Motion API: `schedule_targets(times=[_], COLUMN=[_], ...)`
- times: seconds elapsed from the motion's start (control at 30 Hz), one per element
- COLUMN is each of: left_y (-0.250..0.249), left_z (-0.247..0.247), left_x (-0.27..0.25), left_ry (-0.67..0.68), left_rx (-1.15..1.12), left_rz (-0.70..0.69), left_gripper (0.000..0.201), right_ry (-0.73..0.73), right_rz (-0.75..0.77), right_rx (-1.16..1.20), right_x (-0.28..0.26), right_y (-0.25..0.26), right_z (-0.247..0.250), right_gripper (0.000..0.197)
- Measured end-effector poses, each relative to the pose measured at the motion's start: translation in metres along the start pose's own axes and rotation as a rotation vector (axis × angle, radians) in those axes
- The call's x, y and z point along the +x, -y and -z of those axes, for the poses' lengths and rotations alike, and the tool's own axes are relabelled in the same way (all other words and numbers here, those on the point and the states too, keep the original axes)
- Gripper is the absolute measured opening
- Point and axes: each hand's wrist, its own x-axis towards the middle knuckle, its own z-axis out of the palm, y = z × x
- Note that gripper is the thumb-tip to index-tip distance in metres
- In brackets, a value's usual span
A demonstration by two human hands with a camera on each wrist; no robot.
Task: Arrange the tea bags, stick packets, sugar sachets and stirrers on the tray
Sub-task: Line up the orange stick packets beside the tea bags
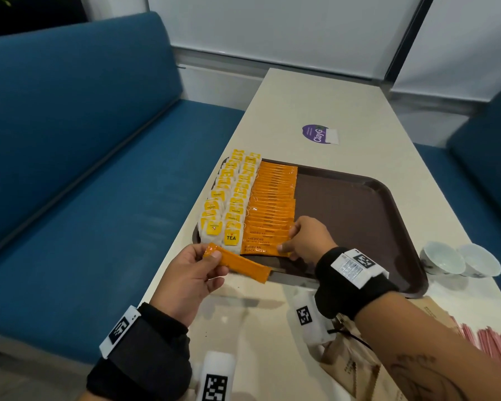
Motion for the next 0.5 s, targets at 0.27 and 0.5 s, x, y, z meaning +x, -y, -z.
schedule_targets(times=[0.27, 0.5], left_y=[0.0, 0.01], left_z=[-0.016, -0.05], left_x=[-0.01, -0.032], left_ry=[0.068, 0.146], left_rx=[-0.038, 0.142], left_rz=[-0.059, -0.237], left_gripper=[0.013, 0.02], right_ry=[-0.061, 0.081], right_rz=[0.149, 0.134], right_rx=[0.269, 0.629], right_x=[-0.033, -0.084], right_y=[-0.02, -0.035], right_z=[0.017, 0.012], right_gripper=[0.024, 0.026])
